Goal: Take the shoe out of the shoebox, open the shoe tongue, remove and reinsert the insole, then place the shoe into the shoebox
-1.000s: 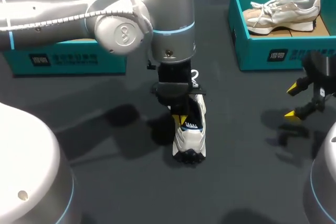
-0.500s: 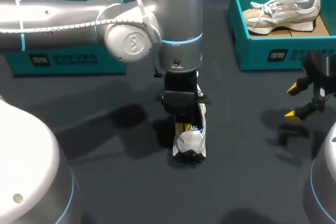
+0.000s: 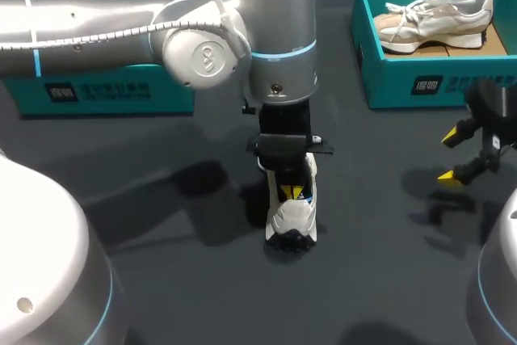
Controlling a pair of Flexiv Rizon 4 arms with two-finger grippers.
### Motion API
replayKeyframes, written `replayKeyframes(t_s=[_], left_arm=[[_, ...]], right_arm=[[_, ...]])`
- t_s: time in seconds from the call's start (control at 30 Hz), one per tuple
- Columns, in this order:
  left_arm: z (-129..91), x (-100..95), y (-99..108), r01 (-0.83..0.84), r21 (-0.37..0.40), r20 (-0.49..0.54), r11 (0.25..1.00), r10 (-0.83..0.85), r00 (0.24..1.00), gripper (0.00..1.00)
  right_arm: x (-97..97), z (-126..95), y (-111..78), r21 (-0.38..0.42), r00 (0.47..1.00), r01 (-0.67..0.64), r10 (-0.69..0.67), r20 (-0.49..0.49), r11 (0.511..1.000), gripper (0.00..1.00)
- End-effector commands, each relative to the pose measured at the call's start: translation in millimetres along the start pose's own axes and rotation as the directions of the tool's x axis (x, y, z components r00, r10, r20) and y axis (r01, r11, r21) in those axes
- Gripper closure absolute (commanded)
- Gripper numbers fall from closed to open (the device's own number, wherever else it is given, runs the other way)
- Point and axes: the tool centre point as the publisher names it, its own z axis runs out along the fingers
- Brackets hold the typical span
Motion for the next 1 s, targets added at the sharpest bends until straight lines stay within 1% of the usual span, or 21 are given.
replayKeyframes(t_s=[0.03, 0.13, 0.17, 0.23, 0.27, 0.43, 0.5, 0.57, 0.67, 0.8, 0.9, 1.0], left_arm=[[16.6, -4.0, 0.4, 0.003, 0.022, -0.015, 1.000, -0.003, 1.000, 1.00], [26.4, -0.1, 1.0, 0.029, 0.029, -0.001, 0.999, -0.029, 1.000, 1.00], [30.8, 1.1, 2.9, 0.046, 0.019, -0.001, 0.999, -0.046, 0.999, 1.00], [39.3, 4.0, 8.2, 0.059, 0.035, 0.007, 0.998, -0.059, 0.998, 1.00], [43.2, 5.3, 10.8, 0.072, 0.021, 0.004, 0.997, -0.072, 0.997, 1.00], [57.4, 10.5, 20.3, 0.100, -0.007, -0.010, 0.995, -0.100, 0.995, 1.00], [59.8, 12.4, 23.1, 0.114, -0.039, -0.022, 0.993, -0.114, 0.993, 1.00], [55.4, 13.4, 23.2, 0.114, -0.040, -0.003, 0.993, -0.114, 0.993, 1.00], [39.1, 11.8, 19.0, 0.103, -0.068, 0.041, 0.992, -0.101, 0.994, 1.00], [23.7, 3.1, 13.7, 0.088, -0.111, 0.089, 0.990, -0.079, 0.993, 1.00], [26.2, -5.8, 13.4, 0.092, -0.125, 0.098, 0.988, -0.080, 0.992, 1.00], [36.8, -12.2, 14.4, 0.099, -0.130, 0.113, 0.987, -0.085, 0.990, 1.00]], right_arm=[[1.6, -0.4, -0.5, 0.001, 1.000, 0.000, 0.000, 0.003, 1.000, 0.00], [1.6, -0.4, -0.5, 0.001, 1.000, 0.000, 0.000, 0.003, 1.000, 0.00], [1.6, -0.4, -0.5, 0.001, 1.000, 0.000, 0.000, 0.003, 1.000, 0.00], [1.6, -0.4, -0.5, 0.001, 1.000, 0.000, 0.000, 0.003, 1.000, 0.00], [1.6, -0.4, -0.5, 0.001, 1.000, 0.000, 0.000, 0.003, 1.000, 0.00], [1.6, -0.4, -0.5, 0.001, 1.000, 0.000, 0.000, 0.003, 1.000, 0.00], [1.6, -0.4, -0.5, 0.001, 1.000, 0.000, 0.000, 0.003, 1.000, 0.00], [1.6, -0.4, -0.5, 0.001, 1.000, 0.000, 0.000, 0.003, 1.000, 0.00], [1.6, -0.4, -0.5, 0.001, 1.000, 0.000, 0.000, 0.003, 1.000, 0.00], [1.6, -0.4, -0.5, 0.001, 1.000, 0.000, 0.000, 0.003, 1.000, 0.00], [1.6, -0.4, -0.5, 0.001, 1.000, 0.000, 0.000, 0.003, 1.000, 0.00], [1.6, -0.4, -0.5, 0.001, 1.000, 0.000, 0.000, 0.003, 1.000, 0.00]])
